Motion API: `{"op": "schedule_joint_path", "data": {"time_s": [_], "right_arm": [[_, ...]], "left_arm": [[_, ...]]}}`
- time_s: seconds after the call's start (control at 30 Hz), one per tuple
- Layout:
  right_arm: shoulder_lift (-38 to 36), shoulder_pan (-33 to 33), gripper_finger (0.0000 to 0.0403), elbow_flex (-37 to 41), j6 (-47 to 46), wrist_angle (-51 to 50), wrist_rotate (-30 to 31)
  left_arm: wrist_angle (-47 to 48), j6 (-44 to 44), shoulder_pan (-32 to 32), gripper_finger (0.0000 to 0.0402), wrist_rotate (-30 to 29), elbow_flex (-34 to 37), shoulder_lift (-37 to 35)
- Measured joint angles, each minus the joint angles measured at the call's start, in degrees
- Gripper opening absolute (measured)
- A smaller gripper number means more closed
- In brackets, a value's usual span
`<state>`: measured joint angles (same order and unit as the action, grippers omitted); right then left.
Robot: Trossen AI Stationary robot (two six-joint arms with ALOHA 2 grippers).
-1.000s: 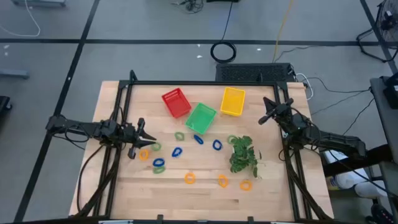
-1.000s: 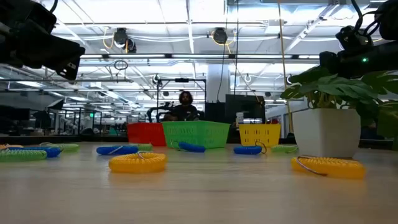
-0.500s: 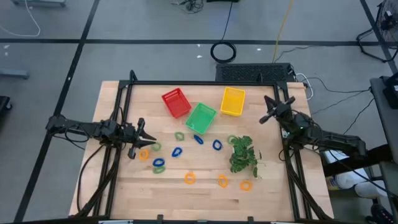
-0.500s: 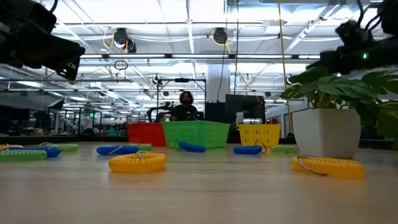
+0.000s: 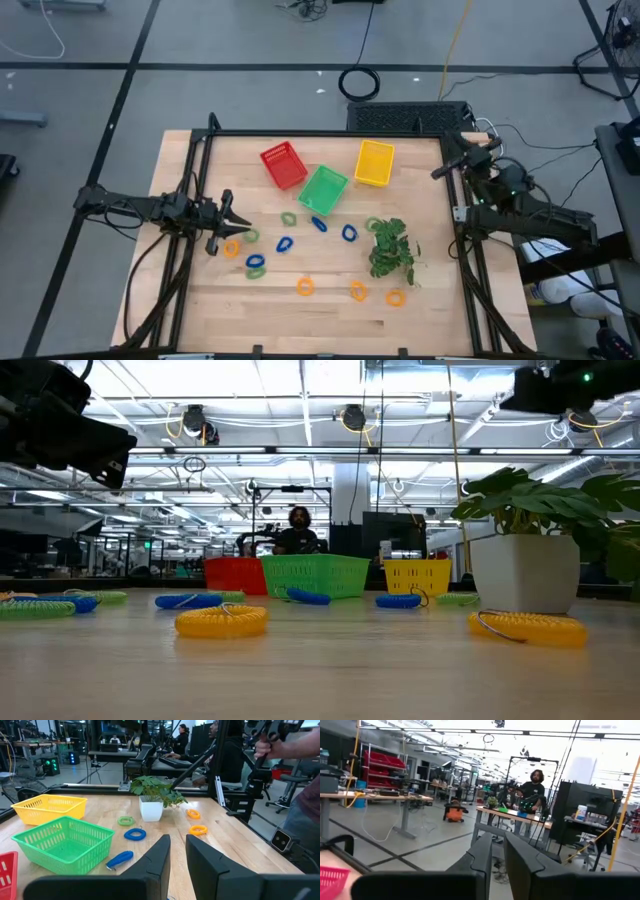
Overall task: Sort spring keychains
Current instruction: Put the yellow spring keychain into the yellow bin
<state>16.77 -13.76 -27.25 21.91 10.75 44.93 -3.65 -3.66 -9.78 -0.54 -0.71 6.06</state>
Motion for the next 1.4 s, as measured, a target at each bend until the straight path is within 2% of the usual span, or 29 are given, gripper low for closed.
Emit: {"op": "schedule_joint_path", "data": {"time_s": [0.23,0.53,0.77,1.07,1.23,1.4], "right_arm": [[12.1,1.2,0.0041,-15.5,-4.8,-10.9,-1.6],[27.4,8.1,0.0041,-34.9,-12.9,-18.9,-1.6],[37.3,14.2,0.0041,-46.7,-16.4,-23.1,-1.3],[47.3,25.3,0.0041,-56.0,-16.7,-24.7,-1.3],[49.2,33.8,0.0041,-59.7,-17.8,-29.6,-1.2],[49.3,43.3,0.0041,-60.5,-23.2,-34.1,-1.2]], "left_arm": [[0.0,0.0,0.0,0.0067,0.0,0.0,0.0],[0.0,0.0,0.0,0.0067,0.0,0.0,0.0],[0.0,0.0,0.0,0.0067,0.0,0.0,0.0],[0.0,0.0,0.0,0.0067,0.0,0.0,0.0],[0.0,0.0,0.0,0.0067,0.0,0.0,0.0],[0.0,0.0,0.0,0.0067,0.0,0.0,0.0]]}}
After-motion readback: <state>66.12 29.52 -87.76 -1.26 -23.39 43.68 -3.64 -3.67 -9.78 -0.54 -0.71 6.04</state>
